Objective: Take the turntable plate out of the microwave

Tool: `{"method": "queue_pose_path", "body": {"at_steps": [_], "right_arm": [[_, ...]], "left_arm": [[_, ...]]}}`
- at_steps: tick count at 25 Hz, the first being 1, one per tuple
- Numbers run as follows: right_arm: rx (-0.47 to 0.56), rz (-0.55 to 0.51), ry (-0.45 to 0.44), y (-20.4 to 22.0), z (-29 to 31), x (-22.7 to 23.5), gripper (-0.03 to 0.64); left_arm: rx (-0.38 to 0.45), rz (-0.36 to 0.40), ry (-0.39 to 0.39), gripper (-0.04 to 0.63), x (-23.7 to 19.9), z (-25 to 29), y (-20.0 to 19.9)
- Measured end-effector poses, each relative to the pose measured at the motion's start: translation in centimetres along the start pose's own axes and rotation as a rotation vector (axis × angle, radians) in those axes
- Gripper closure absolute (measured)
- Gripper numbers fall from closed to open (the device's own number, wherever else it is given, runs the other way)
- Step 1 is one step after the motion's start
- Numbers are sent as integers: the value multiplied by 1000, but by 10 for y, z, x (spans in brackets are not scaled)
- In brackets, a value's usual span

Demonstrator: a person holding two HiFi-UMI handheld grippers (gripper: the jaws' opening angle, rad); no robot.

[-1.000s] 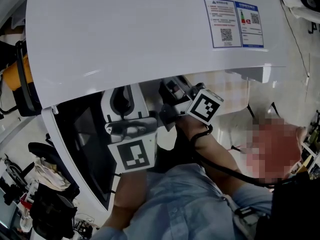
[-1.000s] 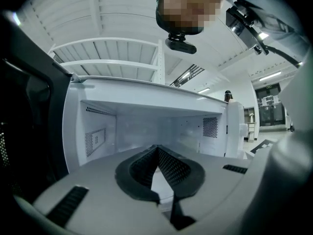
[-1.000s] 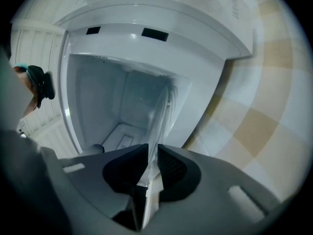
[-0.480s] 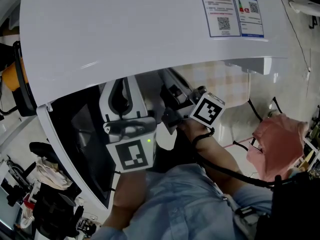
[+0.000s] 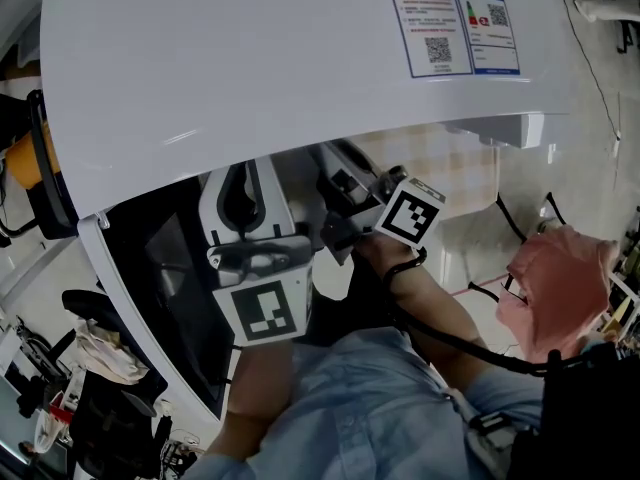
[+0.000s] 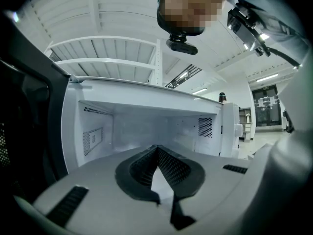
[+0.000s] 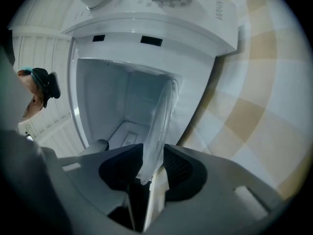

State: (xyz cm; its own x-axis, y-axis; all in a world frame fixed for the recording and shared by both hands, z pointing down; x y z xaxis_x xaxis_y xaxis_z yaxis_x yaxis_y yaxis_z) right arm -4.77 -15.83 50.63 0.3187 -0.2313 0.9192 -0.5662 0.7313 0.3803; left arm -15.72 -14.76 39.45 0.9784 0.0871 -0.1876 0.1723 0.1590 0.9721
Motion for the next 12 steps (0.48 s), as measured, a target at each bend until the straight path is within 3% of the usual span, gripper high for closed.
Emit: {"method": "queue_pose_path", "body": {"at_steps": [6,12], "right_arm": [[-10,19,-16,-4,18,0,490],[-13,18,-27,-4,20,2,558]], "left_arm": [[13,-5,-10,588,-5,5,-5],[16,-4,-19,588,-10,6,-7]]}}
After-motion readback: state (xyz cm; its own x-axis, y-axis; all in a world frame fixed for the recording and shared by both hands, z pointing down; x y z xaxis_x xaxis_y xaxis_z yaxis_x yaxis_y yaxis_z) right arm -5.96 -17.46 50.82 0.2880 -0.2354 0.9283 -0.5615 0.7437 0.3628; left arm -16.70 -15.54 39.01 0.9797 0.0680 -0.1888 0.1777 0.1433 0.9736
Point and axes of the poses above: the fingertips, and each gripper's own axes: z forward along the fingers, x to its right, y out of its underside, the point moved 4 cm from there along -z, backward along the fingers, and after that the axes turned 8 degrees about -z, right-handed, at the moved point
